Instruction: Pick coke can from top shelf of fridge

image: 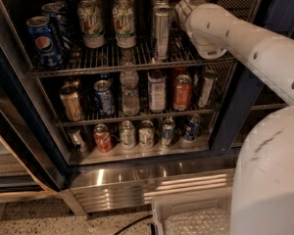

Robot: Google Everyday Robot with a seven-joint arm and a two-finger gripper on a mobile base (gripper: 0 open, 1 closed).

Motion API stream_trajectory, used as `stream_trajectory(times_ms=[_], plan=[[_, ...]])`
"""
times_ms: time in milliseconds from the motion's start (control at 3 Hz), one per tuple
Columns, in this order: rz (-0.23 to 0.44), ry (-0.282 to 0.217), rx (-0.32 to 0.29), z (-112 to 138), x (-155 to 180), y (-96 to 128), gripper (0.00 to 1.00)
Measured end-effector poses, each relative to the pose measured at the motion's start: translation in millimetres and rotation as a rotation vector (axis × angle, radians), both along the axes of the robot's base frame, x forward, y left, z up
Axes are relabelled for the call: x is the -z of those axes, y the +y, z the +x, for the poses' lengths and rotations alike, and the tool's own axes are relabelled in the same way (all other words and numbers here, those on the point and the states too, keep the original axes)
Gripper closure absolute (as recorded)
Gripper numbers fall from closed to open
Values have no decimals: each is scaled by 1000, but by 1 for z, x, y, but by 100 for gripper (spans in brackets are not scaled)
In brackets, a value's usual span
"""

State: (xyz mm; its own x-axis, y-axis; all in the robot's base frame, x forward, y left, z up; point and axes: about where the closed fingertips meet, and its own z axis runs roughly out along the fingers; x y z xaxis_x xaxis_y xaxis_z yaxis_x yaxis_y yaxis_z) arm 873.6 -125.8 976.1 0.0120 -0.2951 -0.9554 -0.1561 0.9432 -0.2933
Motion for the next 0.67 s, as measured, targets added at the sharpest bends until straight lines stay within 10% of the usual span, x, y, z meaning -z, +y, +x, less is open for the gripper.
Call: stream_trajectory(times_ms=[667], plan=[[-1,-25,6,11,-10,1,40]])
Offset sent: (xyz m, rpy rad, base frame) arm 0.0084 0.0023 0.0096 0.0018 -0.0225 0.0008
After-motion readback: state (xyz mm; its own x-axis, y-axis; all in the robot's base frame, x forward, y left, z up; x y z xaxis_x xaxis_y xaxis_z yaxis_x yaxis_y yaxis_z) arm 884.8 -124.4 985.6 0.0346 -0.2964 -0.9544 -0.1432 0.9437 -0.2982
